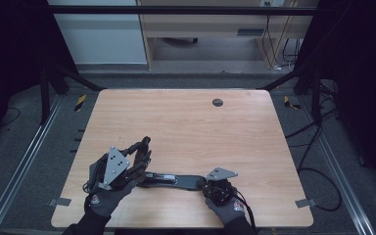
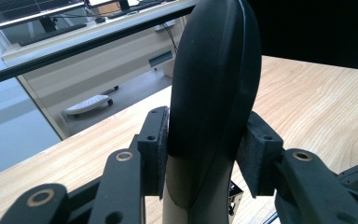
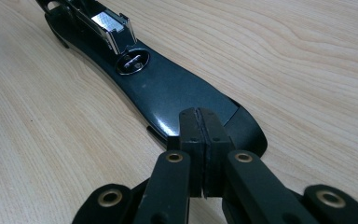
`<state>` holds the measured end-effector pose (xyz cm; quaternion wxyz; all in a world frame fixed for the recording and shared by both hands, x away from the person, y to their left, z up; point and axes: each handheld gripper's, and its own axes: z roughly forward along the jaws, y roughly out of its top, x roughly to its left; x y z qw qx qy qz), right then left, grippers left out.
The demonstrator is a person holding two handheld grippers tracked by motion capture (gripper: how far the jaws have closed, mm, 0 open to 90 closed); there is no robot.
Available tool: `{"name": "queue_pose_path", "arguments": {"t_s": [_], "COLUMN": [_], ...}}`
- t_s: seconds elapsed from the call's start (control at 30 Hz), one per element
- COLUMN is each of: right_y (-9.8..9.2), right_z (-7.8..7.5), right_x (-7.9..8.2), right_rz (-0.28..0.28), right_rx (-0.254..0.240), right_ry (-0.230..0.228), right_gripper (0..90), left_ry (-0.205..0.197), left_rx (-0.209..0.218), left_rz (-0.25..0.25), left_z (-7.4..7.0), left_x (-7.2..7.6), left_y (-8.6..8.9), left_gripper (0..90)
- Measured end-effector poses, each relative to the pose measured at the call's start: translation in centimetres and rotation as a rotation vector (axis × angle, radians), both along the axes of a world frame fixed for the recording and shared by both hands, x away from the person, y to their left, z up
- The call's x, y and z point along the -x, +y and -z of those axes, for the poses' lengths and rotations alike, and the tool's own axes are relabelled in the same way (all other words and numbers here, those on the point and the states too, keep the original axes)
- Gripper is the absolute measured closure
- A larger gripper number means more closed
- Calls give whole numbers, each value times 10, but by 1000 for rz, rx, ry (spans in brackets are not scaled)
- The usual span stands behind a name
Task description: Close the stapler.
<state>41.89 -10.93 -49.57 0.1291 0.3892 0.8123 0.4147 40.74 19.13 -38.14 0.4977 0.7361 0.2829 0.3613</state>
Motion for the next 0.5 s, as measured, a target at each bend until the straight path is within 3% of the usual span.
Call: {"name": "queue_pose_path", "arguments": {"t_s": [0.5], "right_y": [0], "right_z": [0], "right_x": [0], "right_rz": [0], "right_rx": [2], "right_ry": [1], "right_gripper": [900], "left_ry": [-3], "left_rx": [-20], "left_rz": [18], "left_z": [2], "left_x": [-1], "left_y": [-8], "left_gripper": [557]}}
